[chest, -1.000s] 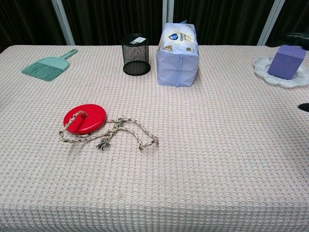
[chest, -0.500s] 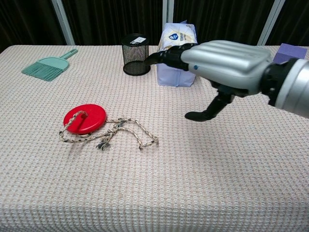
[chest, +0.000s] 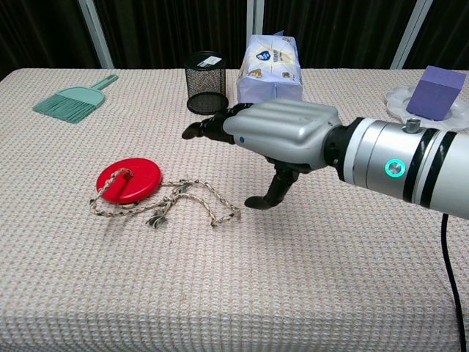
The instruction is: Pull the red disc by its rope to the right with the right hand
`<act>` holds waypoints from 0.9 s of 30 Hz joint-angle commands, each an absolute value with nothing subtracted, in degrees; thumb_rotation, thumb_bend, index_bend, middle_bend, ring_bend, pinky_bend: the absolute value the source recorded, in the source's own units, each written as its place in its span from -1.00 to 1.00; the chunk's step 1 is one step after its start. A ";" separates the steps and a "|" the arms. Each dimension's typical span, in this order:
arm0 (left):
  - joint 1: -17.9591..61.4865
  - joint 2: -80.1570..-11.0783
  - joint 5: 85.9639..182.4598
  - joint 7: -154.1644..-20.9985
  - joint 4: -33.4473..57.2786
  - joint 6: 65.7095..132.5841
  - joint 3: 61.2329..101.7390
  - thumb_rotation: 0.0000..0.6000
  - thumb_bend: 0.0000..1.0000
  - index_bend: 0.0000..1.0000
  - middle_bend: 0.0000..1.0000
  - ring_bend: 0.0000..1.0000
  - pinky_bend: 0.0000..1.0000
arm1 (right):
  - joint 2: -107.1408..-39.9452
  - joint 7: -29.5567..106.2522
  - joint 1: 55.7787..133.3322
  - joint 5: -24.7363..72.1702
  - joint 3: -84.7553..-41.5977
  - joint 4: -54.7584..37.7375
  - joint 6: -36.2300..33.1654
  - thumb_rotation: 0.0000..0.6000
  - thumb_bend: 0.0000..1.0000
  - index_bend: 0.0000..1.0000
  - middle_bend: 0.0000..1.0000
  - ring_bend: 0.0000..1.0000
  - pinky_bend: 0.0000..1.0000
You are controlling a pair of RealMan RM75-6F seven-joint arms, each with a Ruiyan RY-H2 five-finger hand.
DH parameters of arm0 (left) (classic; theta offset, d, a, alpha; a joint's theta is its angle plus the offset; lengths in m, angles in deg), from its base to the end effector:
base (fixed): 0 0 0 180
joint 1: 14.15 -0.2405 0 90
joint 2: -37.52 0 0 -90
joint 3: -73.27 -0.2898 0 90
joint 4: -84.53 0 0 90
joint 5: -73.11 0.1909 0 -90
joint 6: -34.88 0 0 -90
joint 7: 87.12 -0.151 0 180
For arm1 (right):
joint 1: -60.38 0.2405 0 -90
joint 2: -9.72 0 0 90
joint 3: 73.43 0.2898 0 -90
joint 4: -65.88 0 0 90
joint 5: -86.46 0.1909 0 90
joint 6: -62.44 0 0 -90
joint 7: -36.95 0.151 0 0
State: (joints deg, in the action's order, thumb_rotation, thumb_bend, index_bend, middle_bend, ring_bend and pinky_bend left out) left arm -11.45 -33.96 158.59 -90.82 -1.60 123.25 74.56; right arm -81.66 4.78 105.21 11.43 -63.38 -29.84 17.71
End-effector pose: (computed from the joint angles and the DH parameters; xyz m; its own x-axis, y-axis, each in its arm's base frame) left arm -0.3514 0.1715 0.1599 0.4376 -0.0096 0.8991 0.8987 0.0375 -0.4370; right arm -0.0909 -0.3066 -0.0433 0.6199 -0.2266 0.7512 -0.6102 -0.7411 0.2800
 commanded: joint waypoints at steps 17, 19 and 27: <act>-12.40 -34.64 157.88 -90.04 1.05 123.25 74.71 1.00 -1.00 -0.83 -0.80 -0.91 -0.72 | -86.50 0.71 109.35 14.44 -66.76 -23.44 17.92 1.00 -0.64 -0.97 -0.75 -1.00 -1.00; -12.52 -34.69 157.81 -89.80 1.23 123.15 74.63 1.00 -1.00 -0.83 -0.80 -0.91 -0.72 | -87.18 0.83 109.71 14.68 -66.84 -22.67 17.84 1.00 -0.64 -0.93 -0.73 -1.00 -1.00; -12.59 -35.07 157.58 -89.34 2.01 122.89 74.85 1.00 -1.00 -0.83 -0.80 -0.91 -0.72 | -89.99 1.99 110.13 13.05 -67.77 -19.75 15.94 1.00 -0.60 -0.68 -0.50 -1.00 -1.00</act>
